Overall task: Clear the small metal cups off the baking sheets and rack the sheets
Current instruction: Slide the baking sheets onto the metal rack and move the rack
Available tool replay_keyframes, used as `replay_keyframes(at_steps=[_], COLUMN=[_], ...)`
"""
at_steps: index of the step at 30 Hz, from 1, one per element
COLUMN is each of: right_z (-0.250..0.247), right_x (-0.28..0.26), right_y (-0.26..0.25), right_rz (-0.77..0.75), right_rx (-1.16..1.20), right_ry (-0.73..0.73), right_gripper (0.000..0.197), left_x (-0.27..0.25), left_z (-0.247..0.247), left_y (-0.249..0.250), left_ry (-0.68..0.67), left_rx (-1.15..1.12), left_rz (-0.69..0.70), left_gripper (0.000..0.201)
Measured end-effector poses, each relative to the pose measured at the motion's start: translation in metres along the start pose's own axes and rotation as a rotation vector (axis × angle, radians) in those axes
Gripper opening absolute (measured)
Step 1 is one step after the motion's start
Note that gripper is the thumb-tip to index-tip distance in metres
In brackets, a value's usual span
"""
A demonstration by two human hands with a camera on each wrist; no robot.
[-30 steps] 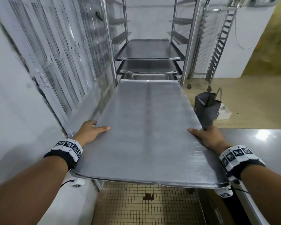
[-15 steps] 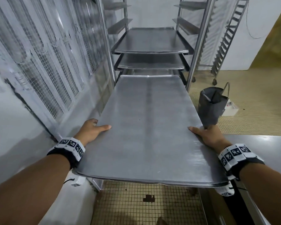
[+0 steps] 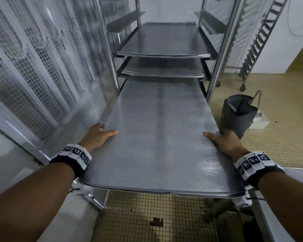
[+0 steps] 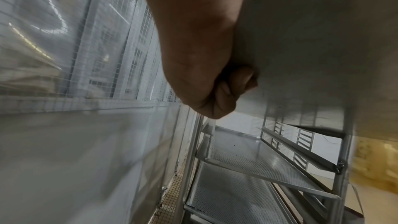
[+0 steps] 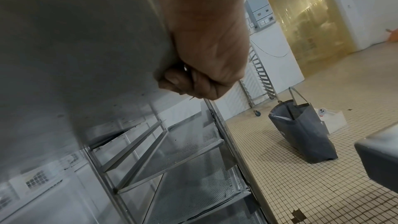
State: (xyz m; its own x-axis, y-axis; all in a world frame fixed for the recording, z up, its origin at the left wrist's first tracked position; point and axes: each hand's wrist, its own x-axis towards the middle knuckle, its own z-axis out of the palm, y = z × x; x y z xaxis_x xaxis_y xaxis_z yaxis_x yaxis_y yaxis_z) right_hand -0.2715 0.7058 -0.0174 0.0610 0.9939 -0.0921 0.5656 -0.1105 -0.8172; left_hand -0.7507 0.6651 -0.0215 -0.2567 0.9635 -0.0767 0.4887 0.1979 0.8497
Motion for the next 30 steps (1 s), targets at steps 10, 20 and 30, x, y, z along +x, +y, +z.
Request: replay_keyframes(at_steps=[10,20,30], right_z=[0.006,0.013,0.024], right_x=[0.040,0.101,0.163], right_y=[0.010,-0.016,-0.012], right_rz=[0.046,0.069,0.073], right_rx=[0.005,-0.003,-0.086], right_ry=[-0.019,0.024,0.016], right_gripper=[0.059,0.042,0.058], left_x=[0.037,0.123,0.193], left_z=[0.011,0.010,0.028], left_y=[-0.005,0.001,-0.001], left_ry=[-0.011,-0.064,-0.070], left_rx=[-0.021,-0.040,-0.137], left_rz=[0.032,0.019,-0.028], left_gripper=[0.023,0.042,0.034])
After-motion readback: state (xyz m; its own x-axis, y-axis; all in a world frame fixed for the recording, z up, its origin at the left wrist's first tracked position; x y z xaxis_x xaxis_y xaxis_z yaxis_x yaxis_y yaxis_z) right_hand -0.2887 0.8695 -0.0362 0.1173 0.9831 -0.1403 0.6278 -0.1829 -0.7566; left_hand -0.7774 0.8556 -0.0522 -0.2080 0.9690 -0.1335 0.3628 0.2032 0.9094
